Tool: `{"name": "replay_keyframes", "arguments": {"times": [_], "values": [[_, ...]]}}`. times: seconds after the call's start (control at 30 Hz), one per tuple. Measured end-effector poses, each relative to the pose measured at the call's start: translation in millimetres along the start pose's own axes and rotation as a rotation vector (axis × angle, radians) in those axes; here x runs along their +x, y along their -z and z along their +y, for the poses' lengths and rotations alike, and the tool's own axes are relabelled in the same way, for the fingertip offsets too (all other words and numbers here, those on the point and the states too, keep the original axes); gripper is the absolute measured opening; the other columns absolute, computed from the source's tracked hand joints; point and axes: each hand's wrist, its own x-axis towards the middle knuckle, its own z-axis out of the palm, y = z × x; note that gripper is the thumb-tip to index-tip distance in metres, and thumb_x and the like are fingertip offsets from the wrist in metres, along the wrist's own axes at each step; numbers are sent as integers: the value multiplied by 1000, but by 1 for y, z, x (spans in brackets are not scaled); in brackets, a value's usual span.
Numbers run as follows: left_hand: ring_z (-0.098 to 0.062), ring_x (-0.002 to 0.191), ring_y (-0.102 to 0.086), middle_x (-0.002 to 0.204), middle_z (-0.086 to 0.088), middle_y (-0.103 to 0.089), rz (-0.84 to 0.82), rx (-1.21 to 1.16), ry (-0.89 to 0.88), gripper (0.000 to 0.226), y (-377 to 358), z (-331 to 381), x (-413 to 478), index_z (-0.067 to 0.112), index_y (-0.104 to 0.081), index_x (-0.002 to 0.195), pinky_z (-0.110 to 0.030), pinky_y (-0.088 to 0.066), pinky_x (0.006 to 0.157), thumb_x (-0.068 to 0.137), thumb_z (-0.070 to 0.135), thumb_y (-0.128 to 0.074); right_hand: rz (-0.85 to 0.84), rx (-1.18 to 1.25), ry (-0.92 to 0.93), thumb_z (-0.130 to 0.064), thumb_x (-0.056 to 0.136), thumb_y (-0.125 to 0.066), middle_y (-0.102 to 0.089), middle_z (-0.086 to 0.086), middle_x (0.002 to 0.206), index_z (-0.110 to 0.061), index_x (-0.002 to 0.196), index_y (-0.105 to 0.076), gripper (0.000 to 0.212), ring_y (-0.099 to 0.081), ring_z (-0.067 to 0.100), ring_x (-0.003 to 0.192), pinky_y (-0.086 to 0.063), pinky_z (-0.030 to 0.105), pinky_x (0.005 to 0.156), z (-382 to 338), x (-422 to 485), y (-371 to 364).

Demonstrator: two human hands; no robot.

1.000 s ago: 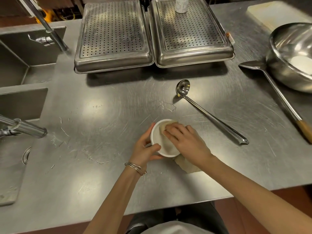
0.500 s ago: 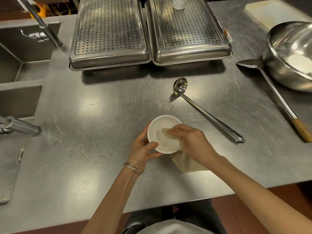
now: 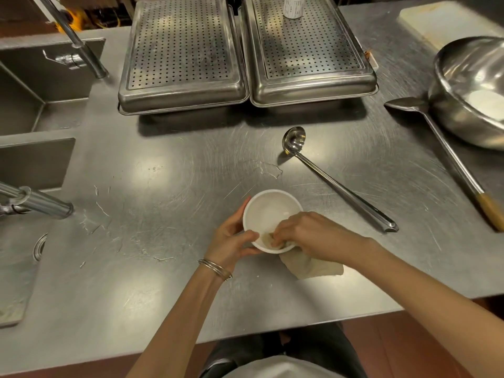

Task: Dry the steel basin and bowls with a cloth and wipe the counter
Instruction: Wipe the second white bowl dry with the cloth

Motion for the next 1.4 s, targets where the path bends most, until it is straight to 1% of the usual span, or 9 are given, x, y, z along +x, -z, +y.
{"name": "replay_keyframes", "arguments": {"times": [0.13, 0.3, 0.53, 0.67, 0.77, 0.93, 1.1, 1.27, 1.4], "values": [[-20, 102, -58, 113, 3, -58, -3, -20, 17, 62, -6, -1, 1, 40, -53, 116, -27, -54, 59, 82, -11, -51, 273, -69, 106, -13, 78, -58, -69, -4, 98, -18, 91, -69, 18, -58, 16, 87, -46, 29, 74, 13, -24, 4], [-22, 102, -59, 114, 5, -58, 41, -68, 58, 60, 2, -6, 0, 32, -50, 128, -31, -56, 60, 84, -9, -51, 746, 168, -149, -14, 86, -49, -65, 8, 110, -5, 104, -68, 27, -57, 21, 103, -45, 28, 92, 2, -39, -22], [-15, 86, -61, 99, -2, -62, 73, 145, 1, 64, 3, 8, 4, 32, -44, 131, -33, -58, 57, 83, -10, -51, 334, -92, 81, -23, 86, -47, -58, -1, 124, -21, 116, -58, 33, -42, 18, 118, -44, 30, 89, 3, -23, -50], [-23, 91, -57, 94, -1, -59, 152, 133, -65, 44, -6, 13, 9, 28, -49, 108, -30, -57, 52, 83, -7, -53, 487, -132, 41, -3, 68, -78, -64, 4, 112, -17, 109, -62, 46, -49, 20, 106, -53, 33, 80, 6, -20, -47], [-15, 102, -57, 115, 6, -55, 91, 68, -160, 66, -17, -1, 5, 36, -40, 126, -30, -58, 65, 79, -3, -65, 606, -64, 21, -3, 76, -61, -64, 8, 110, -15, 114, -59, 39, -53, 22, 101, -44, 27, 89, -4, -14, -45], [-21, 114, -53, 133, 1, -48, 53, 27, -135, 86, -6, -14, 1, 42, -33, 136, -38, -57, 65, 73, -7, -65, 365, 54, 61, -11, 90, -44, -60, 6, 119, -16, 121, -57, 35, -45, 11, 109, -22, 6, 96, -12, -14, -40], [-22, 105, -55, 121, 9, -51, -244, 349, 44, 86, 24, 20, 13, 59, -34, 123, -36, -57, 65, 63, 2, -56, 264, -111, 149, -21, 92, -42, -55, -5, 120, -30, 120, -51, 30, -47, 11, 110, -33, 22, 89, 10, -22, -33], [-20, 94, -60, 119, -10, -54, 69, 27, -45, 60, -2, 10, 7, 34, -43, 120, -35, -59, 63, 76, 0, -67, 504, -205, 55, -8, 73, -64, -67, 7, 104, -15, 108, -64, 36, -62, 23, 90, -53, 31, 74, 8, -15, -35], [-27, 107, -58, 124, -7, -52, 134, -155, -94, 76, -19, -30, -4, 31, -42, 126, -37, -58, 67, 63, -1, -70, 561, -172, 23, -6, 71, -62, -67, 7, 97, -17, 116, -51, 47, -64, 21, 78, -51, 27, 70, -10, -20, -54]]}}
